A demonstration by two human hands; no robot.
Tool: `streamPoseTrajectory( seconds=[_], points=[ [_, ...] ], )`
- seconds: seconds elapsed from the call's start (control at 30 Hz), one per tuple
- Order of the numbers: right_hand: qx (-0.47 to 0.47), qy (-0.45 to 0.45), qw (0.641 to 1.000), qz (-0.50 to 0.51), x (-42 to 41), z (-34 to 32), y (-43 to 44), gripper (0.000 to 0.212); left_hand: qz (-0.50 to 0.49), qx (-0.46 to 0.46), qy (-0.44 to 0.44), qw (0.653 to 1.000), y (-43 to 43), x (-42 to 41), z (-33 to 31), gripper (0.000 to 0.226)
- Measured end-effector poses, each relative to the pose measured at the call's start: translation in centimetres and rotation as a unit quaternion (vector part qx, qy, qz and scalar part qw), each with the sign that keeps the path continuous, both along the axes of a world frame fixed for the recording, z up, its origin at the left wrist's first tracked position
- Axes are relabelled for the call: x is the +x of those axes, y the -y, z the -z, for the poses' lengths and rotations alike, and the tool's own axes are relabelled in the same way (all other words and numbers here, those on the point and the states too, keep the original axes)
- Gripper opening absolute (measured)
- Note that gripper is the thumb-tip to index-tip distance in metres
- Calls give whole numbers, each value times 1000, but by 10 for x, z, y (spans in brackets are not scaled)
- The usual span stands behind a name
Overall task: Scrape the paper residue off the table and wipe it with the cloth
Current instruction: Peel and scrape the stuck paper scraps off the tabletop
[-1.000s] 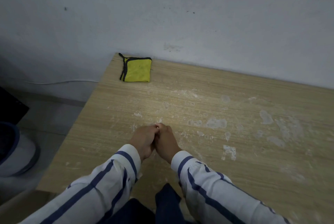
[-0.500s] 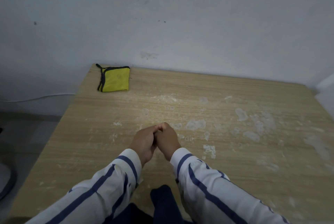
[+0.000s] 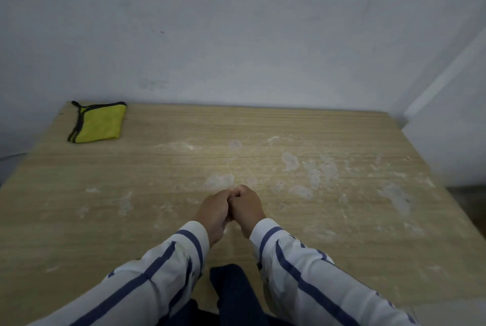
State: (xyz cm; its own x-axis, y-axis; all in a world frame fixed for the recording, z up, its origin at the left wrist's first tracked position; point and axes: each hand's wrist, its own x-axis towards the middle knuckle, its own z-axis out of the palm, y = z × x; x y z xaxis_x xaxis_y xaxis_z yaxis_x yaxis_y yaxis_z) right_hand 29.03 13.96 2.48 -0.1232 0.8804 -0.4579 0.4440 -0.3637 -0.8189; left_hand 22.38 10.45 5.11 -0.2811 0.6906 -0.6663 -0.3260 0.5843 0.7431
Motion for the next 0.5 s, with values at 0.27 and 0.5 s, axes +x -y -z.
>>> streamPoseTrajectory(
  seconds=[0.27,0.5],
  points=[
    [47,94,993,-57,129,12,-36,15,220,46,-204,953,-30,120,7,33],
    [68,144,986,-51,197,20,-53,25,179,8,-97,979,-58,189,22,36]
  ],
)
